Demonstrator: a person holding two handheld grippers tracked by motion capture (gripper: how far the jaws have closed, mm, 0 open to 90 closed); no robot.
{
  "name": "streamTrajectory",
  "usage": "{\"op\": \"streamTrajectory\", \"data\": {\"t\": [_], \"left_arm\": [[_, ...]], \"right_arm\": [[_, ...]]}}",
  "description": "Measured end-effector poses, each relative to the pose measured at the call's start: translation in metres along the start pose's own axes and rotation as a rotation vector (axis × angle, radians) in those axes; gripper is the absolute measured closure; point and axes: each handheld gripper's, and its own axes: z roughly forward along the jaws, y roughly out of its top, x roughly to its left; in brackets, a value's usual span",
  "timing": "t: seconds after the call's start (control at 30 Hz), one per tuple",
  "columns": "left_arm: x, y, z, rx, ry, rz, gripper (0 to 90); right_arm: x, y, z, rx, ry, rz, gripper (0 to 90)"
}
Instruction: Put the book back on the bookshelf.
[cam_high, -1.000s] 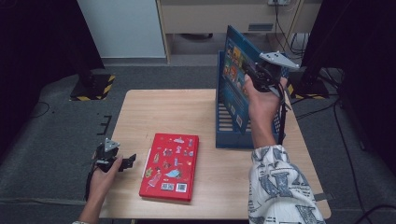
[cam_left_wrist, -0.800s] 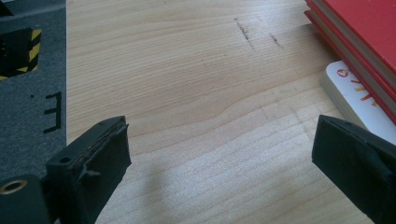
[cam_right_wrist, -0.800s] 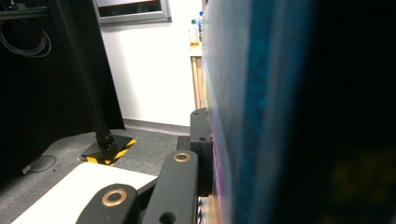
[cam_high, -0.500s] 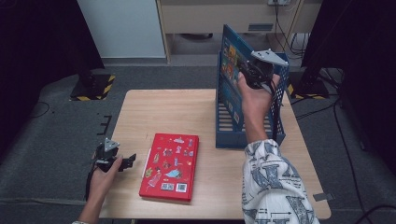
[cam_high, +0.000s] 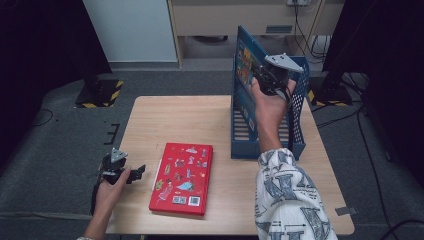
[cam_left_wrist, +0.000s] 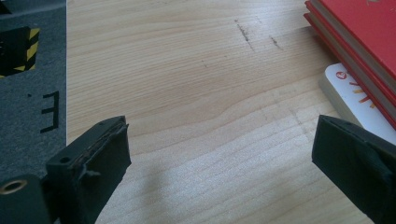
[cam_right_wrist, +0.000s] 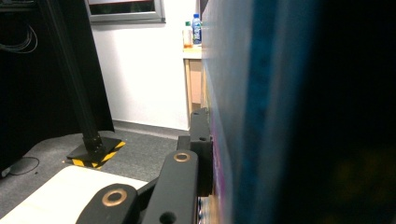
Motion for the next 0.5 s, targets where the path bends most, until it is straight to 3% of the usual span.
{"op": "streamTrajectory", "data": {"t": [0.5], "left_arm": [[0.000, 0.001, 0.000, 0.001, -0.004, 0.006, 3.6]], "right_arm": [[0.002, -0.013, 0.003, 0.001, -0.007, -0.012, 83.0]]}}
